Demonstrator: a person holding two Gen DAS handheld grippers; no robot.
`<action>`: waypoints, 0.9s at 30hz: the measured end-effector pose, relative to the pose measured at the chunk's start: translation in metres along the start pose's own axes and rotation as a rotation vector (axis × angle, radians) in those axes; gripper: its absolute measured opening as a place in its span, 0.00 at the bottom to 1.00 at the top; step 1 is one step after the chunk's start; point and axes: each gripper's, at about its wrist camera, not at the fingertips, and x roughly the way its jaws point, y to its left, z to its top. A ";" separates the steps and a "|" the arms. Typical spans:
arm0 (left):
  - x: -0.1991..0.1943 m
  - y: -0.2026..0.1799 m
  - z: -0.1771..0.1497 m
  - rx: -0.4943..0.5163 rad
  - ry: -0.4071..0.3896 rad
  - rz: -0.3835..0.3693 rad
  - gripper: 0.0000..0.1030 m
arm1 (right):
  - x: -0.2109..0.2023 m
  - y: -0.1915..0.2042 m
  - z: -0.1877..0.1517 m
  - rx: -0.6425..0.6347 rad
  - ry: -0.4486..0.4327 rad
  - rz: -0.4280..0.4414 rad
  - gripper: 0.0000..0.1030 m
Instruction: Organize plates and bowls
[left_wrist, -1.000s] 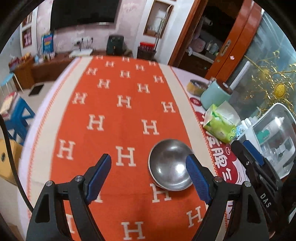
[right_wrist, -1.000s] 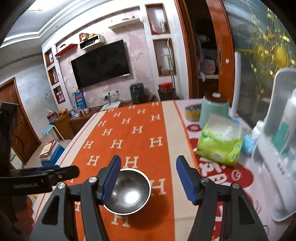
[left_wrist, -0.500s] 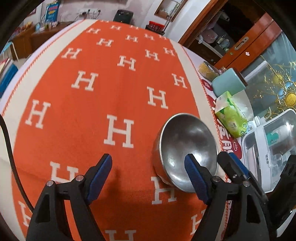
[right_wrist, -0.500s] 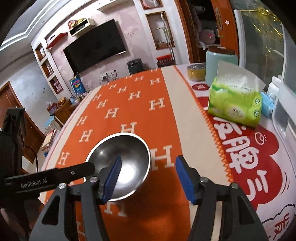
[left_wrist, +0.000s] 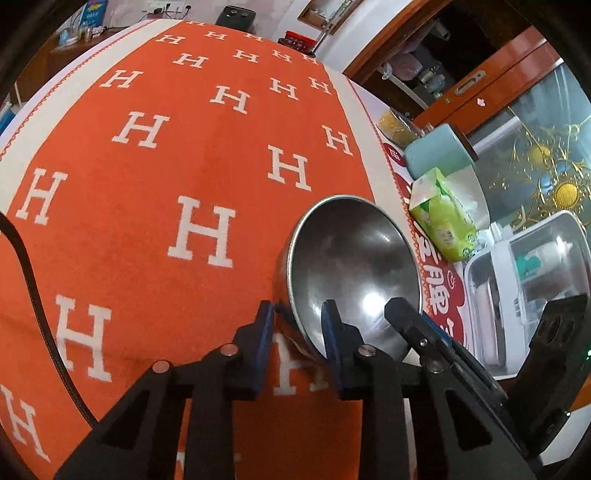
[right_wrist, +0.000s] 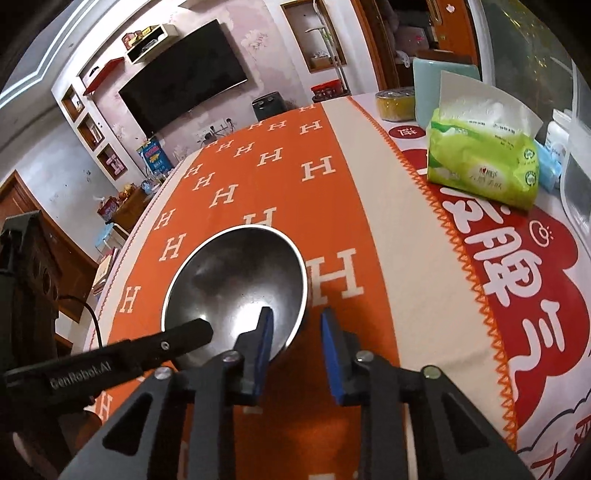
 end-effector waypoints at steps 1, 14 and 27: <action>0.000 0.000 -0.001 -0.002 0.004 0.001 0.24 | 0.000 0.000 0.000 0.006 0.002 0.003 0.19; -0.013 -0.003 -0.029 -0.002 0.094 0.036 0.18 | -0.027 0.007 -0.011 -0.012 0.048 -0.037 0.12; -0.085 -0.015 -0.081 0.021 0.139 0.018 0.17 | -0.103 0.032 -0.040 -0.074 0.065 -0.031 0.12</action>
